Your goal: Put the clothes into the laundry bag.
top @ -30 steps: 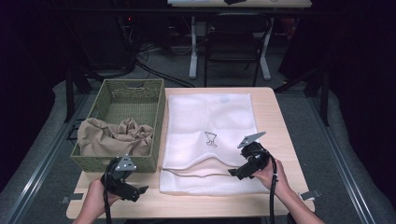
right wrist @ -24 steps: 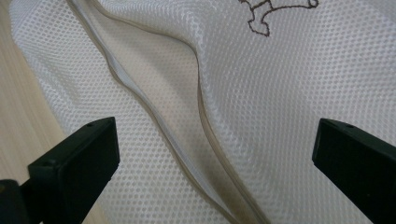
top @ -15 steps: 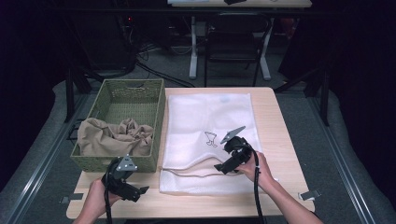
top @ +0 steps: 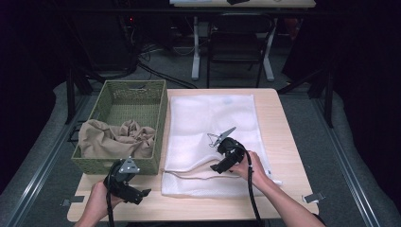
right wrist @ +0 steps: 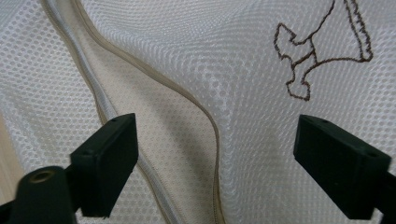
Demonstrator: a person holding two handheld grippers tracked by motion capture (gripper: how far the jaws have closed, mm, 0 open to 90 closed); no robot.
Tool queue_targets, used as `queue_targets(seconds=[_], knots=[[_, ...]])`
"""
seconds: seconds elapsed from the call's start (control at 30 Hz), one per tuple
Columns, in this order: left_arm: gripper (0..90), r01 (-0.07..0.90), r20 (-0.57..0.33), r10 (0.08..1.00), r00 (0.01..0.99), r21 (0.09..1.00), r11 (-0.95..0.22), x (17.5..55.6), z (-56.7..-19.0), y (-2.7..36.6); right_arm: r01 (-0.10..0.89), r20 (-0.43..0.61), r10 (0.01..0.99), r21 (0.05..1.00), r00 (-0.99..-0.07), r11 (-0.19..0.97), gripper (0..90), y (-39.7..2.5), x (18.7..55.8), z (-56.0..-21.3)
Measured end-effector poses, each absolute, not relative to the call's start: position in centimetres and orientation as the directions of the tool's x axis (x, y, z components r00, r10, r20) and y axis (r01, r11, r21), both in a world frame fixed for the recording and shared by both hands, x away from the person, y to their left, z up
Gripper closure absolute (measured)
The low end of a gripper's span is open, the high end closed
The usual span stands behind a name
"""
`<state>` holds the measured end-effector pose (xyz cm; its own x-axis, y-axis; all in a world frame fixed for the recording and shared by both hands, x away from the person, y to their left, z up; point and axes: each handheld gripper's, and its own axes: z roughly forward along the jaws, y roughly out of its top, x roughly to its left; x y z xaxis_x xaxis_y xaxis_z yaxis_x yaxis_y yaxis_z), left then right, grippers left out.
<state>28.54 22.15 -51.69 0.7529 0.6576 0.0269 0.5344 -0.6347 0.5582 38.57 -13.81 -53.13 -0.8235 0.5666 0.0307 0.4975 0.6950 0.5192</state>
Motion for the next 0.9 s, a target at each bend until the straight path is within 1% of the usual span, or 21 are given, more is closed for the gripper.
queue_targets(seconds=[0.03, 0.07, 0.17, 0.2, 0.27, 0.3, 0.33, 0.4, 0.43, 0.57, 0.6, 0.63, 0.73, 0.8, 0.9], knots=[[0.0, 0.536, 0.027, 0.659, 0.751, 0.558, -0.633, 28.53, -51.71, 22.16, 0.496, 0.03, 0.565, 0.52, -0.824, 0.696, 16.9, -13.82, 38.59, -53.25], [0.0, 0.536, 0.027, 0.659, 0.752, 0.558, -0.634, 28.55, -51.71, 22.18, 0.504, 0.037, 0.569, 0.515, -0.822, 0.694, 22.3, -13.77, 38.5, -53.34], [0.0, 0.533, 0.032, 0.657, 0.753, 0.556, -0.638, 28.62, -51.71, 22.2, 0.505, 0.033, 0.573, 0.514, -0.819, 0.693, 24.0, -13.76, 38.5, -53.39], [0.0, 0.535, 0.03, 0.658, 0.752, 0.556, -0.636, 28.62, -51.72, 22.2, 0.505, 0.026, 0.575, 0.51, -0.818, 0.696, 29.4, -13.79, 38.56, -53.43], [0.0, 0.536, 0.028, 0.659, 0.752, 0.556, -0.635, 28.52, -51.75, 22.17, 0.514, 0.033, 0.581, 0.51, -0.813, 0.69, 30.5, -13.8, 38.56, -53.46], [0.0, 0.536, 0.028, 0.658, 0.752, 0.555, -0.636, 28.49, -51.75, 22.16, 0.516, 0.034, 0.583, 0.511, -0.812, 0.688, 37.8, -13.87, 38.66, -53.53], [0.0, 0.533, 0.031, 0.656, 0.754, 0.555, -0.639, 28.49, -51.74, 22.16, 0.517, 0.031, 0.585, 0.507, -0.811, 0.689, 40.0, -13.87, 38.68, -53.57], [0.0, 0.533, 0.031, 0.657, 0.753, 0.556, -0.638, 28.53, -51.74, 22.16, 0.516, 0.031, 0.585, 0.511, -0.81, 0.687, 41.1, -13.9, 38.69, -53.6], [0.0, 0.533, 0.032, 0.657, 0.753, 0.557, -0.637, 28.57, -51.76, 22.15, 0.517, 0.023, 0.588, 0.506, -0.808, 0.691, 43.8, -13.92, 38.67, -53.6], [0.0, 0.532, 0.033, 0.656, 0.754, 0.555, -0.639, 28.53, -51.76, 22.14, 0.523, 0.011, 0.599, 0.5, -0.801, 0.69, 46.2, -13.95, 38.77, -53.74], [0.0, 0.533, 0.033, 0.656, 0.754, 0.553, -0.64, 28.48, -51.74, 22.15, 0.529, 0.01, 0.603, 0.491, -0.798, 0.692, 47.5, -13.94, 38.83, -53.85], [0.0, 0.533, 0.034, 0.656, 0.754, 0.552, -0.641, 28.44, -51.73, 22.15, 0.537, -0.002, 0.614, 0.484, -0.789, 0.691, 51.9, -13.88, 38.78, -53.94], [0.0, 0.533, 0.036, 0.657, 0.753, 0.552, -0.641, 28.45, -51.74, 22.15, 0.539, -0.005, 0.618, 0.482, -0.786, 0.691, 54.5, -13.85, 38.77, -53.97], [0.0, 0.534, 0.038, 0.659, 0.751, 0.551, -0.641, 28.42, -51.71, 22.11, 0.539, -0.019, 0.622, 0.478, -0.783, 0.693, 60.8, -13.84, 38.8, -54.02], [0.0, 0.532, 0.041, 0.658, 0.752, 0.553, -0.641, 28.36, -51.74, 22.11, 0.55, -0.01, 0.63, 0.476, -0.777, 0.686, 69.7, -13.95, 38.91, -54.15]])
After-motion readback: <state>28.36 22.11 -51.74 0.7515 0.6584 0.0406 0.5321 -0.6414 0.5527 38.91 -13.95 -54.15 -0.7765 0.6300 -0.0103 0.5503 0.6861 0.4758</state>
